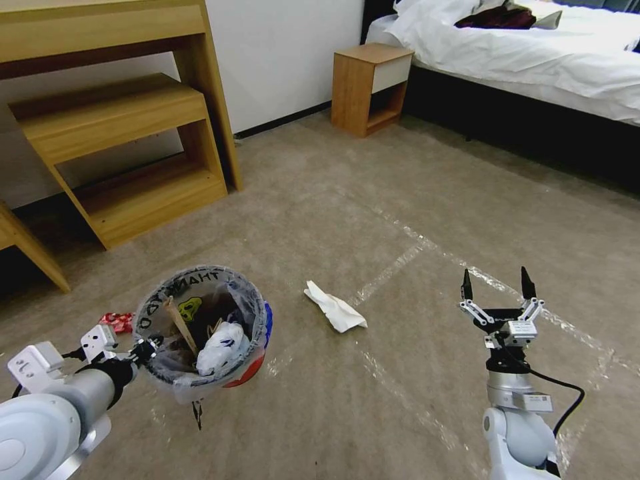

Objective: Pick up the trash bin and place the garbage on the floor into it.

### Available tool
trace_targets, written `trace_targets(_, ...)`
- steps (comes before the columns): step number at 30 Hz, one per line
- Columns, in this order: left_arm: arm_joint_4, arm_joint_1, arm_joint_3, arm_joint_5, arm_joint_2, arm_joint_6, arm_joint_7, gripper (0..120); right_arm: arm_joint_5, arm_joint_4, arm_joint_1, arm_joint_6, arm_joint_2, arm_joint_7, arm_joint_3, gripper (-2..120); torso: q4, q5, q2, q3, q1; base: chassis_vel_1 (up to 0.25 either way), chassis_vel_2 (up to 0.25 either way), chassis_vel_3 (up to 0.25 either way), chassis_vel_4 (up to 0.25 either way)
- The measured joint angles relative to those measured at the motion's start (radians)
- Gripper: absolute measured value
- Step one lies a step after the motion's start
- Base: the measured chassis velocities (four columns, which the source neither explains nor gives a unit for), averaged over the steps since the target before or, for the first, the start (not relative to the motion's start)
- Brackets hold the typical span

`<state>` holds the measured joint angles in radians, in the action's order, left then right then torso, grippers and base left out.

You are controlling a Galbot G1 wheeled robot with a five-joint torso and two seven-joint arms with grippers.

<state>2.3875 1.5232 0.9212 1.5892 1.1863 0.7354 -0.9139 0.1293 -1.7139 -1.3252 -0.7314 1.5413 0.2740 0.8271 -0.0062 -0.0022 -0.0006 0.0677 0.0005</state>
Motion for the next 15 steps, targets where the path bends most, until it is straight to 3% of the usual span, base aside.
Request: trace_targets(15, 0.005, 0.005, 0.000, -0.005, 0.007, 0.000, 0.000, 0, -0.002, 0.003, -0.006, -0.005, 0.002, 0.004, 0.003, 100, 0.0000, 0.0003, 0.000, 0.000, 0.000, -0.141, 0.153, 0.141, -0.145)
